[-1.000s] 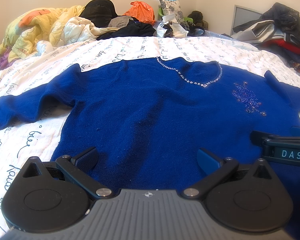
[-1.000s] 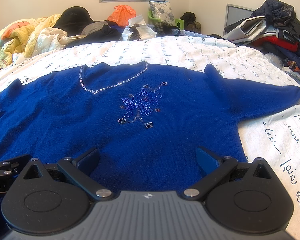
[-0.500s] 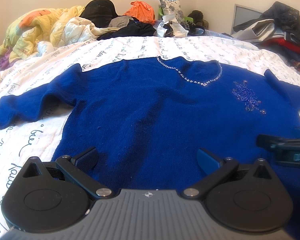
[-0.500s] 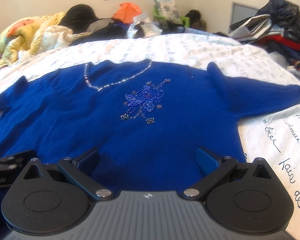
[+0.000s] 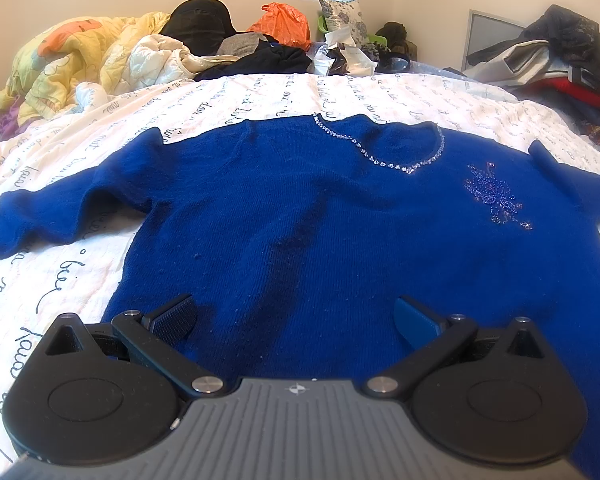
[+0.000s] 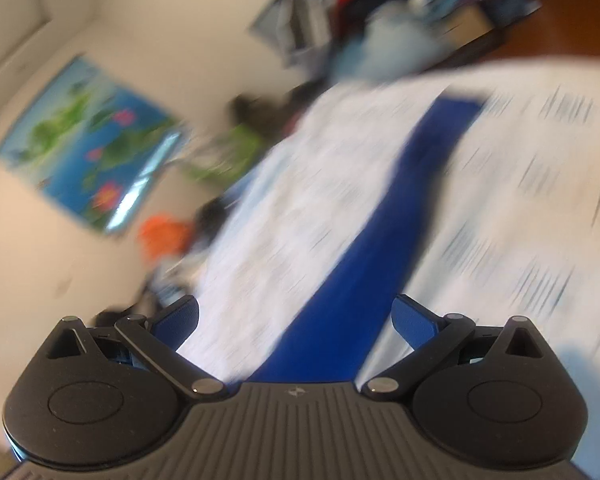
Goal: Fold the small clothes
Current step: 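Grasp the blue sweater's sleeve cuff with the right gripper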
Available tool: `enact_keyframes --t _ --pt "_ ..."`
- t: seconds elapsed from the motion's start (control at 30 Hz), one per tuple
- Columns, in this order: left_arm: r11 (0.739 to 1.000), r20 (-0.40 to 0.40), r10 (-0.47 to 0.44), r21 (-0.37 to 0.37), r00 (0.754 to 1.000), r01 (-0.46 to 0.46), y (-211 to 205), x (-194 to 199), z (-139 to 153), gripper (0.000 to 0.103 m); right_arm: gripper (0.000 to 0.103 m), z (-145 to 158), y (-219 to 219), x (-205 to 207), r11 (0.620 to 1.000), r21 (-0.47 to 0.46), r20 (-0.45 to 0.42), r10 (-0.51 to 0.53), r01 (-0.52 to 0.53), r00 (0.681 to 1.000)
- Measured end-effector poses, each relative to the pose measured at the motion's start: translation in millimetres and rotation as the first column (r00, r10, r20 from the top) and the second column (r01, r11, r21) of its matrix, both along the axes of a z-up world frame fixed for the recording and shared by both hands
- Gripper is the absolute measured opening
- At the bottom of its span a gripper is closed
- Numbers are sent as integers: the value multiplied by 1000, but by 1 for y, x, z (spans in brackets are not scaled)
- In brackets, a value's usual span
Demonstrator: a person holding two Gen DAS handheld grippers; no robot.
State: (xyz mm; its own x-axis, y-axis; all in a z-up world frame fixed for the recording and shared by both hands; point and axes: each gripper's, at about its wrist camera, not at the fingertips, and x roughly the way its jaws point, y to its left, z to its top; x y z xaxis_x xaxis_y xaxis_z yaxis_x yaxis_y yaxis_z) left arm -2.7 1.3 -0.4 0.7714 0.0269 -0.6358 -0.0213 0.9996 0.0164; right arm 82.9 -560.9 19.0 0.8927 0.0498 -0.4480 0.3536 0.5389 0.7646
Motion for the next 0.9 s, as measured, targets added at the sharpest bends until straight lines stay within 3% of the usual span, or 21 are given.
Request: enact_keyframes --t 0.07,0.13,0.27,0.4,0.53,0.63,0.73,0.83,0.9 --pt "1000 0 0 0 1000 0 0 0 0 103 91 -12 -31 14 998 10 -47 -54 55 997" --pt "1000 0 0 0 1000 0 0 0 0 103 67 -27 -57 27 995 55 -72 -84 88 994" --pt "1000 0 0 0 1000 0 0 0 0 103 61 -48 -82 49 985 112 -110 -121 133 987" --pt "1000 0 0 0 1000 0 -1 0 0 103 59 -44 -82 65 982 124 -99 -128 140 987" --pt "1000 0 0 0 1000 0 -1 -1 0 103 10 -53 -76 70 989 63 -118 -124 132 985" --pt "1000 0 0 0 1000 0 -2 0 0 103 5 -50 -77 65 989 30 -119 -139 144 983" --pt "1000 0 0 -1 1000 0 -3 0 0 103 4 -20 -55 63 989 -91 -72 -120 113 990" --pt "1000 0 0 -1 1000 0 -3 0 0 103 4 32 9 67 971 -233 28 56 -48 998" --pt "1000 0 0 -1 1000 0 -3 1 0 103 4 64 78 70 927 -316 91 241 -201 966"
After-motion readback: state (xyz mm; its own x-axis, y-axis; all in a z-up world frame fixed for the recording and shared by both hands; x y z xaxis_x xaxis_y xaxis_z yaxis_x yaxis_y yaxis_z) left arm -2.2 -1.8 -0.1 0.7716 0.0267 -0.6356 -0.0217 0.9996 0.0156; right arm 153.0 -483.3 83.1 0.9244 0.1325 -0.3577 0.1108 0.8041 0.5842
